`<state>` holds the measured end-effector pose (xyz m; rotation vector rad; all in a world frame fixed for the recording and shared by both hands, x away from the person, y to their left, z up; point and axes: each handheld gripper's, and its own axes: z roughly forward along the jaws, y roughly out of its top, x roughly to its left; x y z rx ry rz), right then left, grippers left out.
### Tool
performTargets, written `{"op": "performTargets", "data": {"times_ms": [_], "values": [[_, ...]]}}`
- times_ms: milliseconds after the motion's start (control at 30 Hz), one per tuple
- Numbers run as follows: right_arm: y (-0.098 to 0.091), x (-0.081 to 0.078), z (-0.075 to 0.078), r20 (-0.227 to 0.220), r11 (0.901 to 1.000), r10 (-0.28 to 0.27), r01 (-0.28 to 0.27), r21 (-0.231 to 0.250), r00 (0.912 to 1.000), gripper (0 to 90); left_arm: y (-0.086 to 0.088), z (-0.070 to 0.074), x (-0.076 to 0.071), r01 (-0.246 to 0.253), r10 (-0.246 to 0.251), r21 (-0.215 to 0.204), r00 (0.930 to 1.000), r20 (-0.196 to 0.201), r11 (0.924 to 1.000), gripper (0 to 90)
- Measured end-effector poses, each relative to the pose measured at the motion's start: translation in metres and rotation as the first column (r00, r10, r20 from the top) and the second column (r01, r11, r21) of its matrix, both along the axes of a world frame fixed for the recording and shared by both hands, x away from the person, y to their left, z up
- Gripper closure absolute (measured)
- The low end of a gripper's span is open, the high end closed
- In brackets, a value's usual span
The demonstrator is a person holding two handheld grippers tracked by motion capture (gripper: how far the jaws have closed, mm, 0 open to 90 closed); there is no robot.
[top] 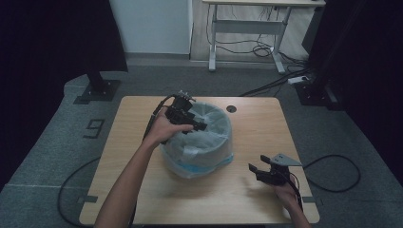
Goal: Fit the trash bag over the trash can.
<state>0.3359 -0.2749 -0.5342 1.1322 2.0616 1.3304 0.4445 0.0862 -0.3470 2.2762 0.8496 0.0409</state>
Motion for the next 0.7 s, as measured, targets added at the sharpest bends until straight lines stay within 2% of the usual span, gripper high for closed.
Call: {"op": "performTargets", "data": {"times_ms": [100,333,500,633,700], "values": [[0.001,0.000,-0.001,-0.002,1.0000,0.002,-0.002,-0.002,1.0000,29.6,-0.009,-0.003,-0.005,0.039,-0.039,0.024,0.9987,-0.034,0.9989,26.1],[0.001,-0.001,0.000,-0.003,1.0000,0.005,-0.005,-0.007,1.0000,29.6,-0.033,-0.013,-0.007,0.074,-0.067,0.139,0.9964,-0.051,0.9876,26.9],[-0.001,0.000,-0.001,-0.006,1.0000,0.000,0.000,-0.003,1.0000,29.6,-0.040,-0.016,-0.006,0.080,-0.070,0.171,0.9956,-0.063,0.9821,27.3],[0.000,0.000,-0.001,-0.006,1.0000,0.000,0.000,-0.006,1.0000,29.5,-0.045,-0.020,-0.004,0.086,-0.068,0.215,0.9937,-0.088,0.9728,27.4],[-0.001,0.000,-0.001,-0.007,1.0000,-0.005,0.005,-0.008,1.0000,29.4,-0.044,-0.020,-0.004,0.088,-0.070,0.215,0.9936,-0.088,0.9728,27.3]]}}
